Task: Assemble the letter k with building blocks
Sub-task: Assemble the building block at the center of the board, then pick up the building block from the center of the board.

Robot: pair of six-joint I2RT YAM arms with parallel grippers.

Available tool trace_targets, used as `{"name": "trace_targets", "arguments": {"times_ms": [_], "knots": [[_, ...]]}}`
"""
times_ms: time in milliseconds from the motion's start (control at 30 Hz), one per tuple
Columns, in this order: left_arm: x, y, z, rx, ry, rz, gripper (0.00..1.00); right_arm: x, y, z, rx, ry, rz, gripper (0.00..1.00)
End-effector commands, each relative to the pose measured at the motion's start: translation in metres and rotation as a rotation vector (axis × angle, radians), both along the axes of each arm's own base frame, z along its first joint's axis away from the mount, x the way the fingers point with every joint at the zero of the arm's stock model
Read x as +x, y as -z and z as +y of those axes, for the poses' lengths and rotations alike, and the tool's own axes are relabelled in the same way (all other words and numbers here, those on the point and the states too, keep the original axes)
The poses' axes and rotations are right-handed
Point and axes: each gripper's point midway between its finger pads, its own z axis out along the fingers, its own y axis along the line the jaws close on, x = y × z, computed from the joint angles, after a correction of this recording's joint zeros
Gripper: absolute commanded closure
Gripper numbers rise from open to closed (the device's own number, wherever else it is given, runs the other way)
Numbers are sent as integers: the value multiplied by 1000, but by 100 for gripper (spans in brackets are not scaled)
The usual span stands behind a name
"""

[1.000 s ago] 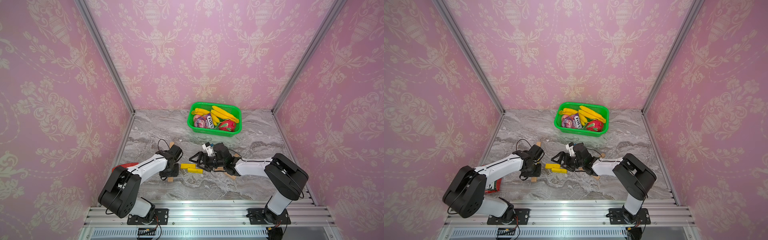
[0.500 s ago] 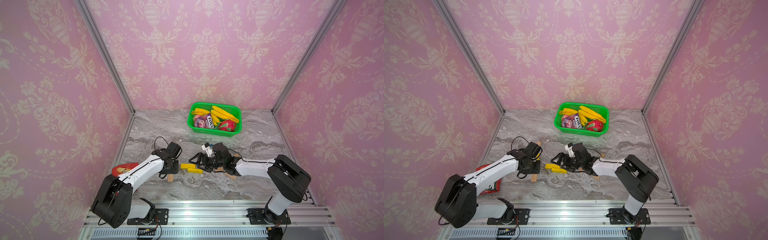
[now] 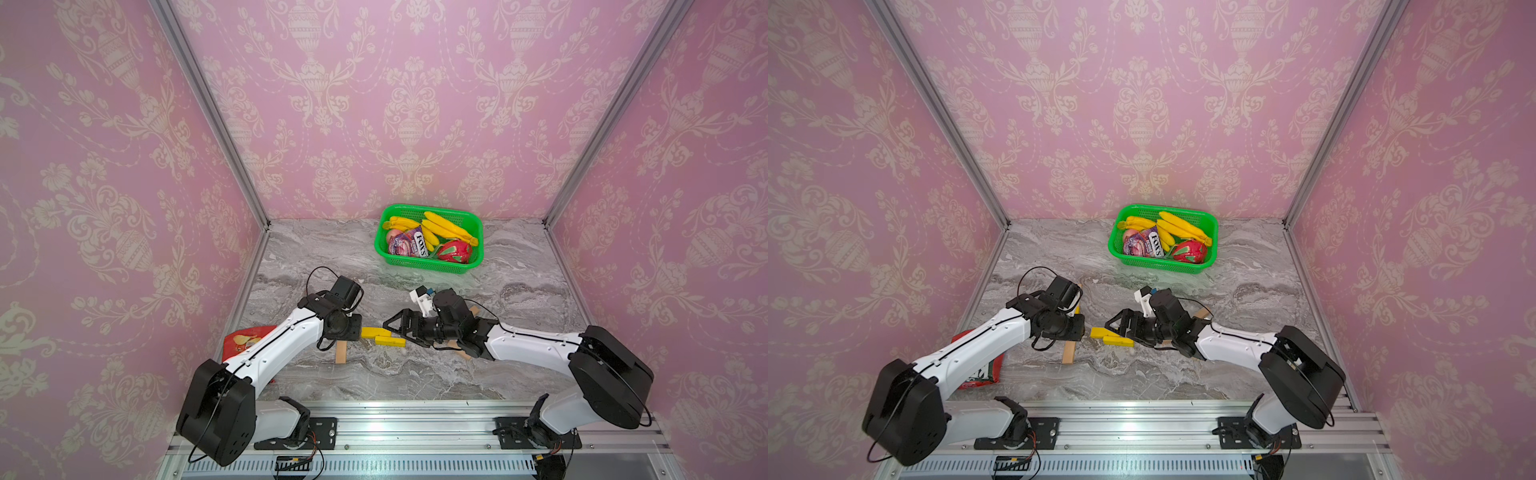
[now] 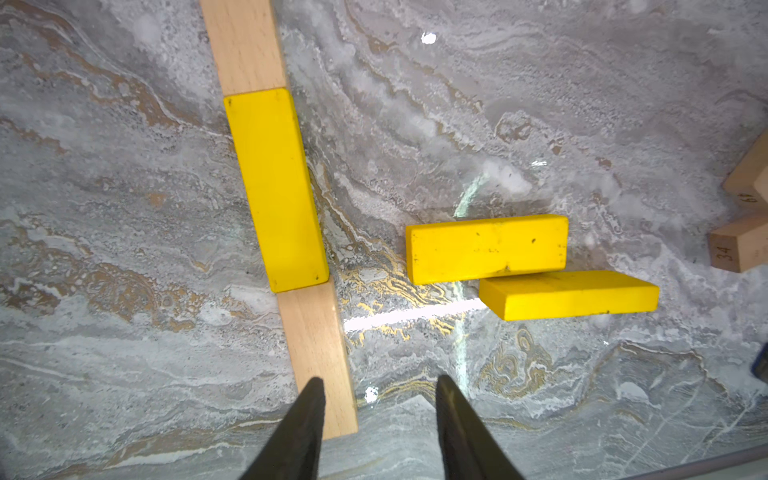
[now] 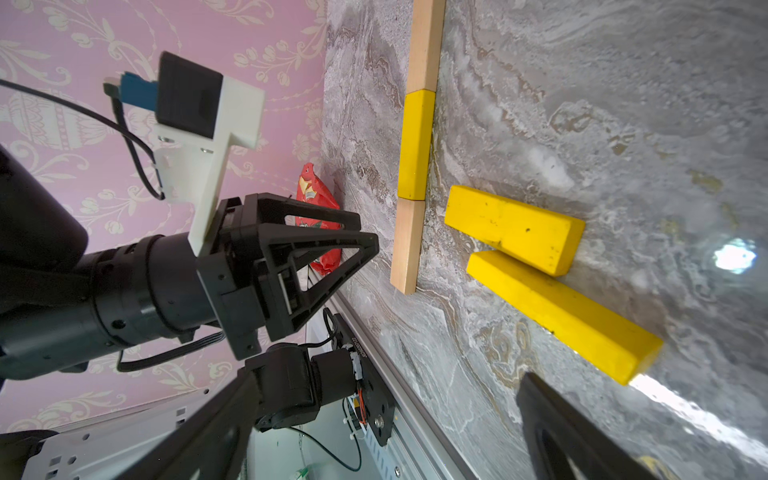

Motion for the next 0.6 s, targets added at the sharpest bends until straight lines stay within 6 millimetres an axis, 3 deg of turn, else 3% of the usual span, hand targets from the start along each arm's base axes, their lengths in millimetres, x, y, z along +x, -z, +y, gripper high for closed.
{"name": "trace_targets", "arguments": {"times_ms": [0,333,567], "knots": [[4,-9,-8,-20,74,2,54,-7,10,-13,-52,13,-17,0],[17,-27,-35,-70,151,-39,53,-17,21,-47,-129,43,-47,0],[21,-36,-55,-39,276,-76,53,-4,19,-84,-105,113,-38,0]]}}
